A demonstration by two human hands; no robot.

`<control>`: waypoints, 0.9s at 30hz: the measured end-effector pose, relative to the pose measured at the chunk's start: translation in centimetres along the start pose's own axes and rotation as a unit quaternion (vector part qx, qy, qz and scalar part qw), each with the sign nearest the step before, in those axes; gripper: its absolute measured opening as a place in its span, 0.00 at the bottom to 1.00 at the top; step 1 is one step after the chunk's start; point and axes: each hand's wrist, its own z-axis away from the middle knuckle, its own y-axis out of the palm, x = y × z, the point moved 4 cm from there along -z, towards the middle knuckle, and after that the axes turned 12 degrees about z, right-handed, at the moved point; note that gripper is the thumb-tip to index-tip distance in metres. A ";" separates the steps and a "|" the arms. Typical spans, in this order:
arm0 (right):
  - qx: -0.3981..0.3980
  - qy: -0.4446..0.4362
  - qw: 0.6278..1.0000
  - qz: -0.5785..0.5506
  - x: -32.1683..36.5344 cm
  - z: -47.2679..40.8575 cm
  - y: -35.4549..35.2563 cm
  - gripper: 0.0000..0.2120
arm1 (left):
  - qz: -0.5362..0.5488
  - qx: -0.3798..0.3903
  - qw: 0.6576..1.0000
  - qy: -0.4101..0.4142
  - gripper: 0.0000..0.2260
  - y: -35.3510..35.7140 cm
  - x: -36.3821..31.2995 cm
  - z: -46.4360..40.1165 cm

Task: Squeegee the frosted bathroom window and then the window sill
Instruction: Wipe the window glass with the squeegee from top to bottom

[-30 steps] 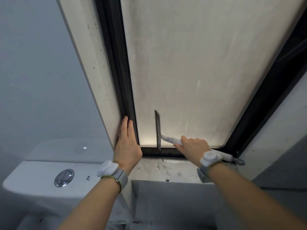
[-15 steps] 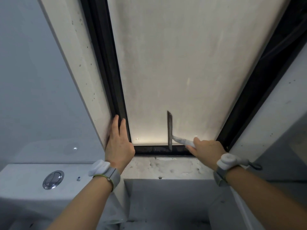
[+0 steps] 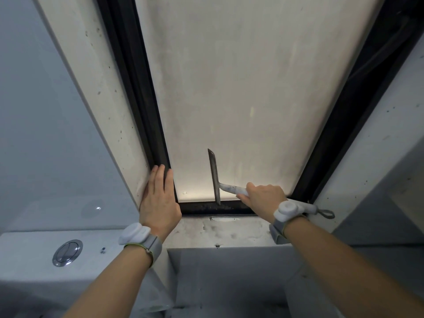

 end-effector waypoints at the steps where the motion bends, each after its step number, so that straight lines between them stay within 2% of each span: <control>1: 0.012 0.008 1.000 0.006 -0.8 0.3 0.2 0.22 | -0.002 0.002 1.000 -0.002 0.36 0.0 0.0 0.0; 9: 0.056 0.055 0.996 0.038 -8.1 3.8 2.1 0.23 | -0.030 0.014 0.999 0.000 0.36 0.1 0.0 0.0; 15: 0.070 0.088 0.993 0.019 -8.6 4.9 2.5 0.23 | -0.022 0.016 1.000 0.001 0.35 0.2 0.2 -0.1; 18: 0.087 0.120 0.988 -0.045 -8.1 5.8 3.1 0.22 | -0.033 0.036 0.999 0.001 0.32 0.4 0.4 -0.3; 22: 0.093 0.133 0.968 -0.190 -6.4 7.2 4.1 0.18 | -0.001 0.094 0.996 0.007 0.25 2.3 0.5 -0.1; 24: 0.095 0.165 0.948 -0.256 -5.8 8.2 4.9 0.19 | 0.022 0.149 0.989 -0.013 0.22 4.7 0.5 0.8; 27: 0.100 0.230 0.911 -0.328 -4.6 9.5 5.6 0.20 | -0.013 0.225 0.974 -0.028 0.20 7.2 0.5 2.2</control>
